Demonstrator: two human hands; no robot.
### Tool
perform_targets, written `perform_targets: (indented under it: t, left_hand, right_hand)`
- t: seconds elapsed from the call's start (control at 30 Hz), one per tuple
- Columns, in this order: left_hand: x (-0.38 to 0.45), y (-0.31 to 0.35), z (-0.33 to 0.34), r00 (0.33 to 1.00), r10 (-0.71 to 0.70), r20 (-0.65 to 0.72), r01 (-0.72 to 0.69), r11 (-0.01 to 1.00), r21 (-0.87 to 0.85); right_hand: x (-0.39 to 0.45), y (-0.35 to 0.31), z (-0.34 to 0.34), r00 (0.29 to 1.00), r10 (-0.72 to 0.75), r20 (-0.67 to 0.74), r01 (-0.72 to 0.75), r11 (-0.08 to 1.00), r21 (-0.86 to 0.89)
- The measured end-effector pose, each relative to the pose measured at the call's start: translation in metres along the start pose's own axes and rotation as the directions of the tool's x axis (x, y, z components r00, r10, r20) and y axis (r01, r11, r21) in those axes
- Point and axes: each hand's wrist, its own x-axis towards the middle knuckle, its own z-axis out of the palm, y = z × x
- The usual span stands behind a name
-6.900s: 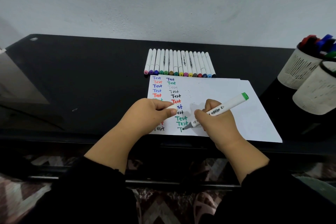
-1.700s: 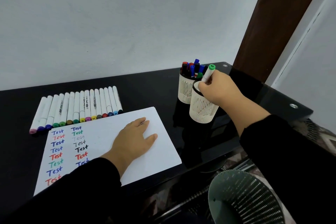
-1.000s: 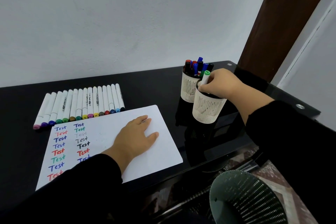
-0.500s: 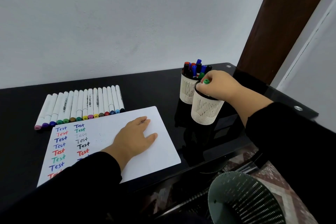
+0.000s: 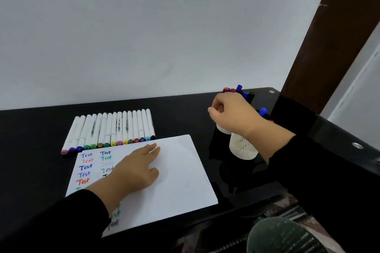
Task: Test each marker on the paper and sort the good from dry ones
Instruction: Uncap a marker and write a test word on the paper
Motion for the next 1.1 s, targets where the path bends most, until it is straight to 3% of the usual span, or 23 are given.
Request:
perform_targets:
  t: [0.2, 0.43, 0.57, 0.77, 0.93, 1.1]
  left_hand:
    - [-0.015, -0.033, -0.006, 0.992, -0.106, -0.061, 0.108, 0.994, 0.027]
    - [-0.017, -0.060, 0.001, 0.991, -0.100, -0.086, 0.103, 0.994, 0.031]
    - [-0.015, -0.063, 0.004, 0.989, -0.090, -0.118, 0.092, 0.996, 0.010]
    - [-0.012, -0.069, 0.007, 0.987, -0.077, -0.140, 0.075, 0.997, -0.017]
    - [-0.012, -0.070, 0.007, 0.988, -0.068, -0.142, 0.067, 0.998, -0.016]
    - [-0.013, -0.070, 0.007, 0.989, -0.064, -0.134, 0.063, 0.998, -0.006]
  right_hand:
    - [0.017, -0.022, 0.045, 0.993, -0.078, 0.085, 0.076, 0.997, 0.026]
    - [0.042, -0.042, 0.109, 0.976, -0.078, 0.201, 0.065, 0.995, 0.072]
    - [0.056, -0.054, 0.139, 0.953, -0.029, 0.300, 0.007, 0.997, 0.072]
    - [0.081, -0.061, 0.173, 0.939, 0.096, 0.331, -0.140, 0.984, 0.111]
    - [0.097, -0.072, 0.183, 0.884, 0.203, 0.420, -0.221, 0.975, -0.006]
    - [0.103, -0.079, 0.181, 0.869, 0.263, 0.418, -0.242, 0.965, -0.105]
